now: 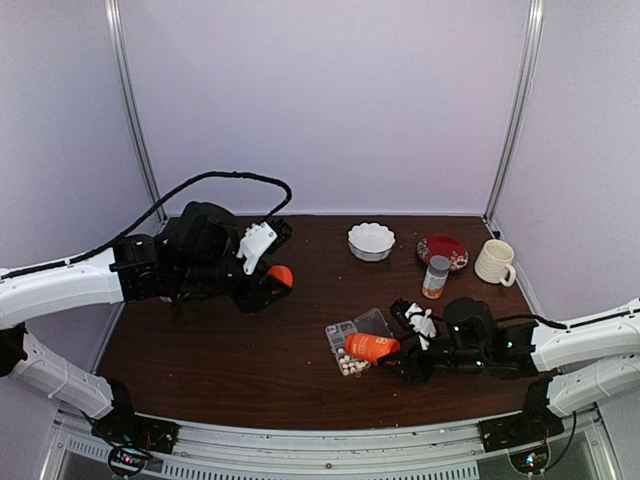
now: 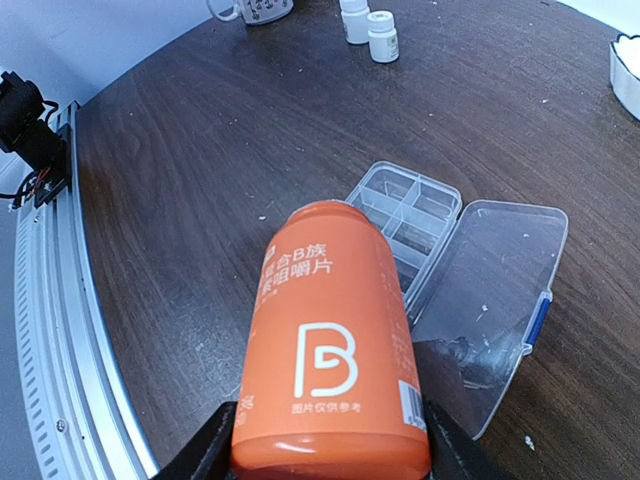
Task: Sort the pills into containers
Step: Pour the pill into the compartment of the pill container, then close the lid of the pill bottle.
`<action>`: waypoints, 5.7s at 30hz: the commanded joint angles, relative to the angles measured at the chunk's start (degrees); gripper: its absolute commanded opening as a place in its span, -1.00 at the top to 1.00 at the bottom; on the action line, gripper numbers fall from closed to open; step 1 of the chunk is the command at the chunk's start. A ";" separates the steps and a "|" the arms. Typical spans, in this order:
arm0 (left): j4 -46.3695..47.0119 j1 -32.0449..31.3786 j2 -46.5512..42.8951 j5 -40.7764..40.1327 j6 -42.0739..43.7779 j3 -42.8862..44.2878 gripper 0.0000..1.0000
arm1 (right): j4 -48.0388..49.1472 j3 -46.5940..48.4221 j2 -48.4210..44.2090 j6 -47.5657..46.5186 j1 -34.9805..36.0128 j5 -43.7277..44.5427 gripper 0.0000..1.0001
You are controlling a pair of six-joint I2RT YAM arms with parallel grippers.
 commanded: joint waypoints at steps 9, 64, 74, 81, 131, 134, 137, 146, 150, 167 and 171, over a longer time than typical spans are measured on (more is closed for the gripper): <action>1.62 0.33 0.72 0.72 0.21 2.45 1.00 | -0.24 1.59 0.43 -0.45 -0.17 -1.12 1.00; 1.32 0.26 0.20 0.62 -0.23 1.94 1.00 | 1.16 1.06 0.63 0.25 -0.17 0.94 1.00; 1.48 0.30 0.19 0.39 -0.31 1.87 1.00 | -0.08 2.29 0.22 0.06 -0.17 -0.99 1.00; 1.38 0.27 0.14 0.55 -0.23 1.92 1.00 | 2.21 2.32 1.37 0.55 -0.17 -2.70 1.00; -4.21 0.22 -6.13 7.38 -6.90 13.62 1.00 | 40.64 14.88 -14.37 -19.85 -0.26 0.99 1.00; -4.14 0.22 -7.77 8.65 -8.18 14.38 1.00 | 47.51 16.93 -12.66 -20.40 -0.26 -0.24 1.00; -3.73 0.26 -9.40 9.06 -8.80 14.40 1.00 | 53.72 18.34 -10.50 -20.27 -0.26 -1.44 1.00; -2.56 0.20 -11.24 10.55 -10.77 14.14 1.00 | 61.25 20.09 -5.30 -17.02 -0.52 5.41 1.00; -2.05 0.19 -11.19 13.26 -12.36 14.96 1.00 | 49.16 24.05 -5.40 -17.44 -0.52 -13.79 1.00; 4.54 7.91 -8.31 45.56 -25.74 18.60 1.00 | 38.16 24.81 0.57 -18.82 0.25 -22.15 1.00; 9.37 7.91 -9.53 47.46 -26.84 15.88 1.00 | 37.69 26.04 2.24 -18.82 0.66 -23.20 1.00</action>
